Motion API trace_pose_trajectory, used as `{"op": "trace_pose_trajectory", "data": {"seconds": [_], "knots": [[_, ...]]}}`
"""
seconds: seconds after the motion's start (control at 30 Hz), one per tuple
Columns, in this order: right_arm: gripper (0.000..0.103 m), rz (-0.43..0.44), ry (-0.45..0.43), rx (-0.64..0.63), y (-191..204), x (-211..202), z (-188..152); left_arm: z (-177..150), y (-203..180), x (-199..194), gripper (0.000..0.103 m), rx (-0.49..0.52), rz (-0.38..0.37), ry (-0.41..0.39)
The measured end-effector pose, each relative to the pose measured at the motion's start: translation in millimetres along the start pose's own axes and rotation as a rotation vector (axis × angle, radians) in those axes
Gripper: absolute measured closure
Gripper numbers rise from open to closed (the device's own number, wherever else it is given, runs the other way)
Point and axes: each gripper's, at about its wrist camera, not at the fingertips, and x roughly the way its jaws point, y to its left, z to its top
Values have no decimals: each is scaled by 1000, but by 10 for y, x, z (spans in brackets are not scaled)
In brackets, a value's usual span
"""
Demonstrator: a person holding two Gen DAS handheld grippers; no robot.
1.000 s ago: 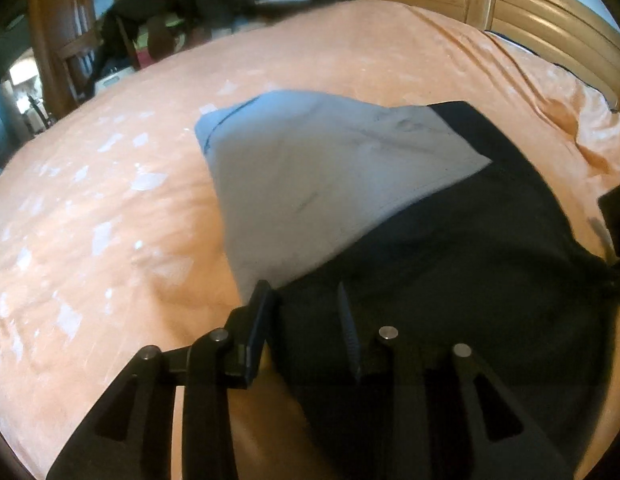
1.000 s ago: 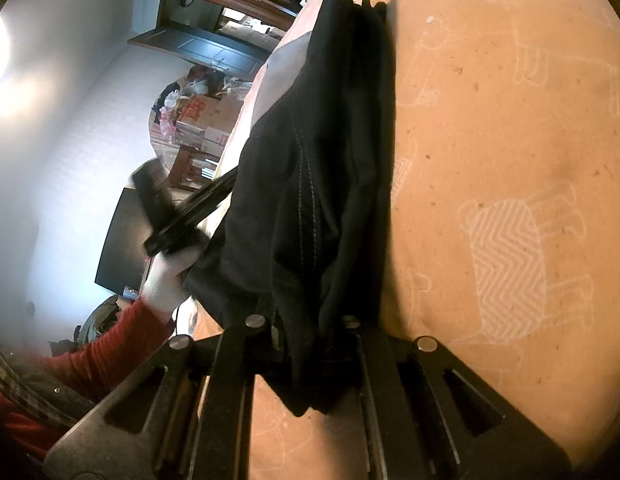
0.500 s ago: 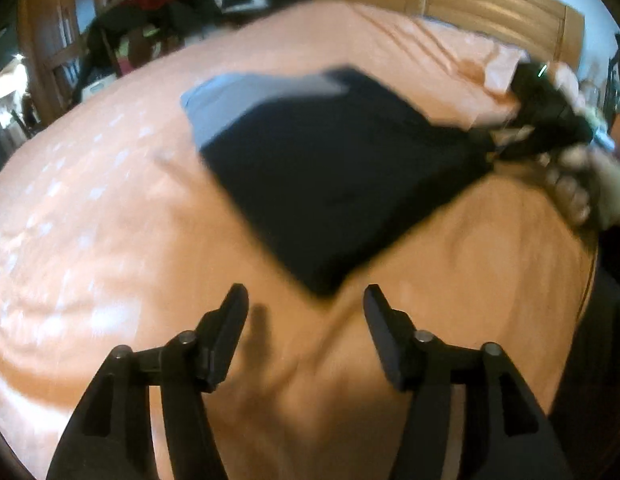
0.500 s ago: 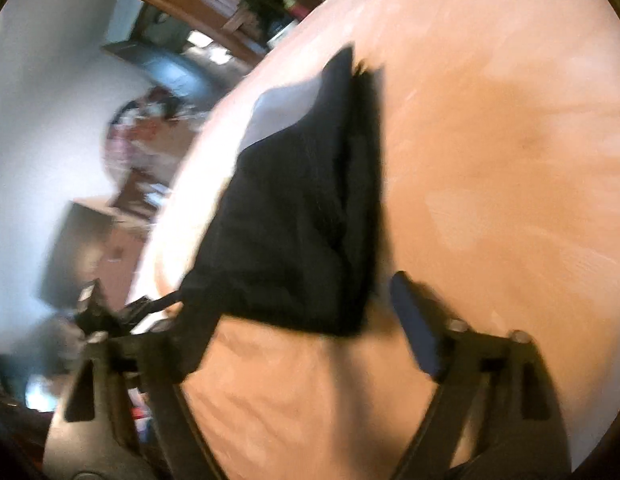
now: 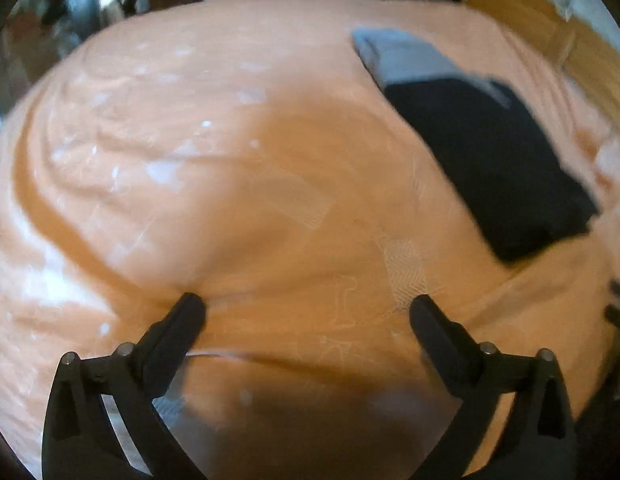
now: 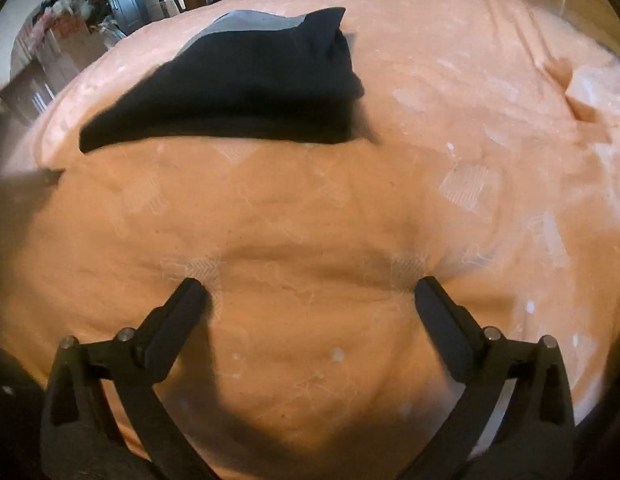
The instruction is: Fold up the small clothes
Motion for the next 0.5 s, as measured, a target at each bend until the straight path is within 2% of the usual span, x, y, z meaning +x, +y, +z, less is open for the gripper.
{"op": "trace_pose_trajectory", "data": {"seconds": [0.07,0.23,0.33,0.5], "knots": [[0,-7,-9,39,-26,-3,3,11,-32,5,0,11,37,7],[0,-26,-17,68,-58,50,32,85,-24,56,0,-28,55,-2],[0,-17,-29,73,-117,90,49,70,-25,104,0,-43,51,-63],[0,-31,-36,67,38,-2,7,92,-27,184,0,-54,38,-111]]}}
